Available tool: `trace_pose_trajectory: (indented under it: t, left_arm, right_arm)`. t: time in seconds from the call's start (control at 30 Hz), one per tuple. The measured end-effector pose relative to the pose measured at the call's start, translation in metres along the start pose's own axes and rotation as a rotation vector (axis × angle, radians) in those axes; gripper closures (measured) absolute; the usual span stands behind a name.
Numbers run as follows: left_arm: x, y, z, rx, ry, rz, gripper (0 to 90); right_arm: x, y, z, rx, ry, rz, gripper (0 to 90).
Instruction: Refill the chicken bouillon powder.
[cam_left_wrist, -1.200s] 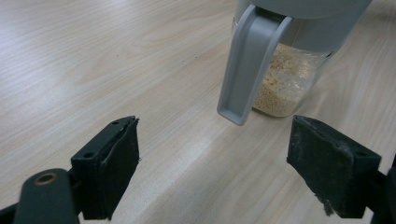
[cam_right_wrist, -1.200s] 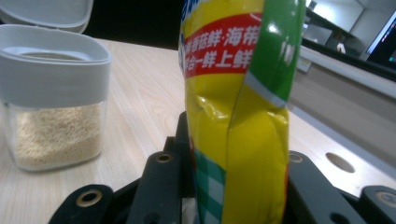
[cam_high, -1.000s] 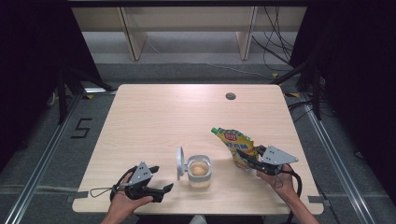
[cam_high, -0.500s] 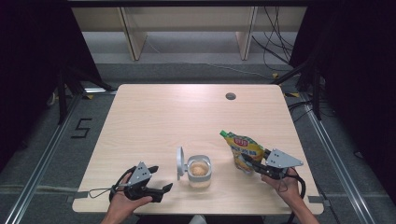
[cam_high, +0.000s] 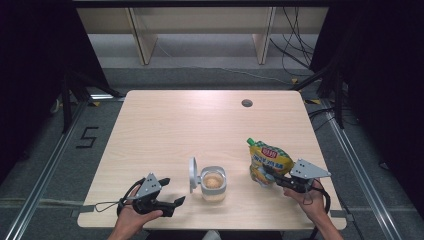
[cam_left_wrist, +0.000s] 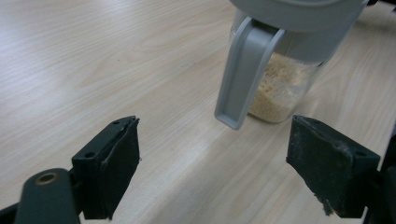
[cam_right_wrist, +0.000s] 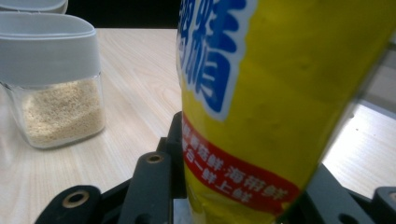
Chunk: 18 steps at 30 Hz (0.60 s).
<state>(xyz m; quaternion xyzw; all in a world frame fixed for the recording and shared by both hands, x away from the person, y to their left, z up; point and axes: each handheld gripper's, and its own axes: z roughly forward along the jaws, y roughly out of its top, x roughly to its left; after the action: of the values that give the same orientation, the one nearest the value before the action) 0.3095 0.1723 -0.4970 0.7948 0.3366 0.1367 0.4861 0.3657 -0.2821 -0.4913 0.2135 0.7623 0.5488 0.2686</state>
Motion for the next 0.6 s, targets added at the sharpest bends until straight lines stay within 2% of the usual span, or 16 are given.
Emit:
trace_pose_trajectory:
  t: [0.07,0.1,0.13,0.2,0.23,0.27,0.3,0.33,0.37,0.4,0.43,0.47,0.5,0.53,0.57,0.6]
  left_arm:
    - [0.001,0.0,-0.001,0.006,0.011,0.032,16.4]
    - [-0.001,0.0,0.0,0.0,0.014,0.009,16.5]
    - [0.0,0.0,-0.001,0.01,0.022,0.029,16.5]
    - [0.0,0.001,0.0,0.016,0.024,0.051,16.5]
    - [-0.001,0.001,0.0,0.014,0.022,0.047,16.5]
    - [-0.002,0.0,0.0,0.014,0.025,0.022,16.4]
    - [-0.002,0.0,0.0,0.016,0.024,0.029,16.5]
    - [-0.002,0.0,0.0,0.016,0.024,0.028,16.4]
    - [-0.001,0.0,0.0,0.016,0.023,0.031,16.5]
    - [-0.001,0.0,0.0,0.016,0.023,0.039,16.5]
    - [-0.001,0.0,0.0,0.015,0.026,0.038,16.4]
    - [0.0,0.001,0.0,0.015,0.026,0.05,16.5]
    - [0.0,0.0,0.0,0.008,0.024,0.048,16.4]
    - [0.0,0.001,-0.001,0.022,0.03,0.055,16.4]
    - [0.0,0.0,0.0,0.008,0.024,0.047,16.5]
    - [0.0,0.0,-0.001,0.015,0.024,0.048,16.4]
  right_arm:
    - [0.0,0.0,-0.001,0.011,0.015,0.008,65.3]
    - [-0.001,0.0,-0.002,0.014,0.007,0.008,64.3]
    - [0.0,0.0,-0.002,0.01,0.015,0.022,62.8]
    - [0.0,0.001,-0.004,-0.005,-0.008,0.037,60.5]
    - [0.0,0.003,-0.006,0.006,0.007,0.05,57.5]
    - [-0.001,0.003,-0.006,0.0,0.005,0.044,55.4]
    - [0.0,0.003,-0.006,-0.008,-0.006,0.046,53.4]
    - [0.004,0.003,-0.008,0.023,-0.003,0.08,51.2]
    - [0.004,0.003,-0.008,0.012,0.006,0.077,49.1]
    - [0.005,0.004,-0.009,0.019,-0.017,0.086,46.5]
    - [0.005,0.004,-0.01,0.032,-0.015,0.092,43.7]
    - [0.006,0.005,-0.011,0.036,-0.024,0.104,40.1]
    - [0.007,0.006,-0.013,0.048,-0.02,0.143,37.1]
    - [0.007,0.006,-0.014,0.047,-0.015,0.145,35.7]
    - [0.01,0.007,-0.018,0.047,-0.048,0.181,33.7]
    - [0.011,0.008,-0.02,0.052,-0.049,0.192,32.9]
